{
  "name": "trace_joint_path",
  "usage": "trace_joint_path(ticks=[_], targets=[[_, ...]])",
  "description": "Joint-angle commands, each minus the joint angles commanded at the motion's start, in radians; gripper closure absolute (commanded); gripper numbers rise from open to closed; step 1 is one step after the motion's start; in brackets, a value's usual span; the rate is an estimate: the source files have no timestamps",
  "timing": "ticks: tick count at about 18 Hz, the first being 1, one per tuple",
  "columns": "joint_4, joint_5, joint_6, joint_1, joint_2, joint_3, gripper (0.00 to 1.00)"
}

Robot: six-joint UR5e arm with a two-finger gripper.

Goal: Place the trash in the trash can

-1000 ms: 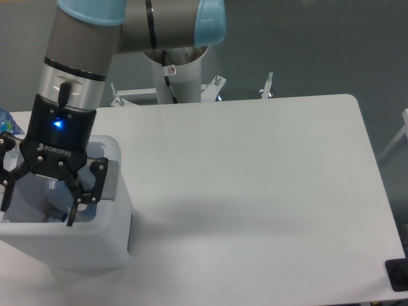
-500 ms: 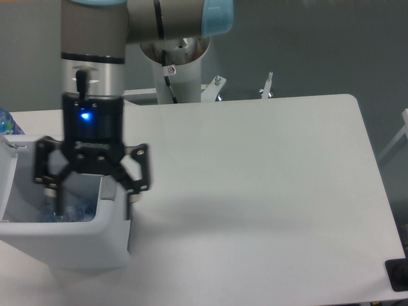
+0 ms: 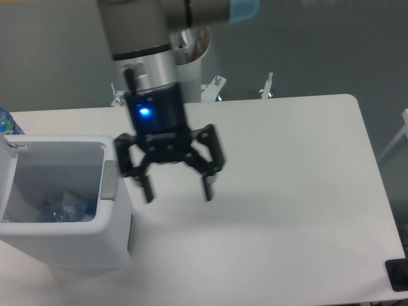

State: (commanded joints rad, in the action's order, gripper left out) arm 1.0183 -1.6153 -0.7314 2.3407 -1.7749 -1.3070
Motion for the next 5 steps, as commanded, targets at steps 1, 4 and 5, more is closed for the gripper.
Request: trace_joint_path(ticks=[1, 4, 5], targets=[[0.015, 0.000, -0.020, 0.009, 0.003, 0.000, 0.00], [0.026, 0.000, -0.031, 0.031, 0.009, -0.003, 0.00], [0.026, 0.000, -0.031, 0.032, 0.009, -0.003, 0.00]])
